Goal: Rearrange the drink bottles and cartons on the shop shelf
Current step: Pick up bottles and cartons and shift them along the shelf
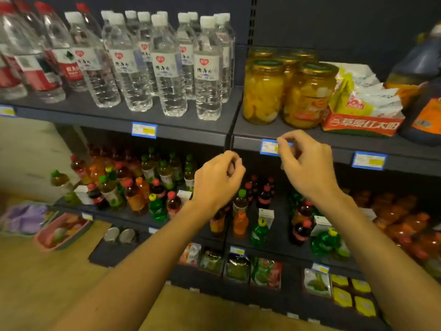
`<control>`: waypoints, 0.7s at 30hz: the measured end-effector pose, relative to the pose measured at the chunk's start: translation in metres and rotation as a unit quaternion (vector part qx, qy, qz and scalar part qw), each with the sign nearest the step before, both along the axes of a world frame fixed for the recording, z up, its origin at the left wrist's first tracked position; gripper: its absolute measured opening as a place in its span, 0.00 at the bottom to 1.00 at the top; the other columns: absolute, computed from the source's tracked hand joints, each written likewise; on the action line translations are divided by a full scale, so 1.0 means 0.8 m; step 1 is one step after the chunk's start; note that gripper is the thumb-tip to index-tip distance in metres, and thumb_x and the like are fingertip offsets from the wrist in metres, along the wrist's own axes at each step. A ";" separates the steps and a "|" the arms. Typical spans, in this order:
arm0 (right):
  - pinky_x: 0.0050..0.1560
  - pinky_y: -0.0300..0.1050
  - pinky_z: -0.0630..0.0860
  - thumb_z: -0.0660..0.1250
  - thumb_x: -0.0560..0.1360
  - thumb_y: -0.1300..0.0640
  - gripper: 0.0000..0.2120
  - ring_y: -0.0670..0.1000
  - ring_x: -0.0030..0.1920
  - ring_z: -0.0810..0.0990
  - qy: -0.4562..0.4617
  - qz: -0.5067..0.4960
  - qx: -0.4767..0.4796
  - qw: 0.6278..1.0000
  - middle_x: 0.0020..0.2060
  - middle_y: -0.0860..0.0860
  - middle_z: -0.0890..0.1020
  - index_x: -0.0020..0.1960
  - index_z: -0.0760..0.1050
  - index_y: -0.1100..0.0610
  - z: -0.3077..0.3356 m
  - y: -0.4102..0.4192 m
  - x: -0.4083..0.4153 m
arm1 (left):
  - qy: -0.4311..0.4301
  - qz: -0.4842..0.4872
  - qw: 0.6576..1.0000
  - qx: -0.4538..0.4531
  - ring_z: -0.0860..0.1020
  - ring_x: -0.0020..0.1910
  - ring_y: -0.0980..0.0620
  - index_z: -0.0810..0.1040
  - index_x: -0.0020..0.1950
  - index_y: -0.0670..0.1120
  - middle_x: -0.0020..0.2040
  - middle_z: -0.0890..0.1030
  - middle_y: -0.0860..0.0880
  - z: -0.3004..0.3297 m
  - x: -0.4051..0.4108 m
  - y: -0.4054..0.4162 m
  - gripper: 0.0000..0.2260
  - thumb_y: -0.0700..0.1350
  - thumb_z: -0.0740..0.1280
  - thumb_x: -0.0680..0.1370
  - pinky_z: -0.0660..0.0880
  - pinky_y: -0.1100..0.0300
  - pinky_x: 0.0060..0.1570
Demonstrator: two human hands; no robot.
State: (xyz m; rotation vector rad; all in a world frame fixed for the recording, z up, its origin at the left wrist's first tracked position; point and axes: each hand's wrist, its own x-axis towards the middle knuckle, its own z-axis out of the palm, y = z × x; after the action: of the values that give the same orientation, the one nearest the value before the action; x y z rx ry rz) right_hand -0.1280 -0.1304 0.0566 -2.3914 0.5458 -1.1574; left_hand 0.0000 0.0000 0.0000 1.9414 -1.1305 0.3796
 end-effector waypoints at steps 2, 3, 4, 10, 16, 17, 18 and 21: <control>0.33 0.50 0.74 0.63 0.78 0.55 0.06 0.48 0.27 0.75 -0.012 0.038 0.012 0.999 0.25 0.50 0.76 0.47 0.77 0.56 -0.012 0.012 0.017 | 0.003 0.024 1.000 0.001 0.73 0.32 0.58 0.77 0.46 0.48 0.34 0.76 0.54 -0.009 0.005 0.021 0.05 0.47 0.63 0.79 0.67 0.66 0.31; 0.32 0.50 0.74 0.63 0.78 0.55 0.06 0.47 0.27 0.75 -0.016 0.058 0.011 0.998 0.25 0.49 0.76 0.47 0.77 0.56 -0.020 0.020 0.028 | 0.005 0.041 0.999 0.007 0.73 0.33 0.58 0.77 0.46 0.48 0.34 0.76 0.54 -0.018 0.009 0.034 0.06 0.48 0.63 0.79 0.69 0.64 0.31; 0.32 0.50 0.74 0.63 0.78 0.55 0.06 0.46 0.28 0.75 -0.016 0.074 0.016 0.997 0.26 0.49 0.76 0.47 0.77 0.56 -0.028 0.031 0.039 | 0.011 0.059 0.998 0.013 0.73 0.33 0.58 0.77 0.46 0.48 0.34 0.76 0.54 -0.024 0.013 0.049 0.06 0.48 0.62 0.79 0.69 0.62 0.31; 0.31 0.51 0.76 0.63 0.78 0.56 0.06 0.49 0.28 0.77 -0.018 0.188 0.051 0.981 0.27 0.51 0.77 0.48 0.77 0.58 -0.075 0.110 0.114 | 0.037 0.161 0.986 0.036 0.75 0.35 0.53 0.77 0.46 0.48 0.36 0.78 0.53 -0.049 0.064 0.145 0.08 0.49 0.61 0.78 0.69 0.56 0.31; 0.30 0.53 0.75 0.63 0.78 0.55 0.07 0.48 0.27 0.77 0.017 0.237 0.079 0.968 0.25 0.50 0.76 0.46 0.77 0.57 -0.101 0.189 0.193 | 0.069 0.221 0.972 0.045 0.74 0.33 0.54 0.76 0.45 0.47 0.35 0.78 0.52 -0.064 0.127 0.237 0.08 0.49 0.62 0.78 0.66 0.58 0.31; 0.30 0.52 0.76 0.63 0.78 0.54 0.08 0.47 0.27 0.77 0.022 0.241 0.082 0.967 0.26 0.50 0.77 0.46 0.78 0.57 -0.105 0.202 0.208 | 0.076 0.226 0.970 0.043 0.74 0.33 0.54 0.77 0.46 0.46 0.35 0.78 0.53 -0.068 0.140 0.252 0.07 0.48 0.62 0.79 0.65 0.58 0.31; 0.30 0.52 0.76 0.63 0.78 0.54 0.08 0.46 0.28 0.77 0.027 0.243 0.084 0.966 0.26 0.49 0.77 0.46 0.78 0.57 -0.108 0.216 0.225 | 0.084 0.229 0.969 0.042 0.73 0.33 0.55 0.77 0.46 0.46 0.35 0.78 0.54 -0.071 0.154 0.267 0.07 0.48 0.63 0.79 0.65 0.59 0.32; 0.31 0.53 0.76 0.63 0.78 0.53 0.08 0.48 0.29 0.78 0.034 0.237 0.096 0.966 0.27 0.50 0.77 0.46 0.78 0.56 -0.121 0.266 0.279 | 0.096 0.241 0.965 0.039 0.72 0.32 0.57 0.77 0.45 0.47 0.33 0.75 0.56 -0.079 0.199 0.321 0.06 0.48 0.63 0.78 0.63 0.60 0.31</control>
State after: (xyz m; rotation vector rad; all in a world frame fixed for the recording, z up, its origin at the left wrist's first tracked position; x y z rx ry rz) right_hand 0.0949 0.0821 -0.0399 -2.2276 0.0841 -0.7749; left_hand 0.1589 0.2567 -0.0633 2.2628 -0.5455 0.3956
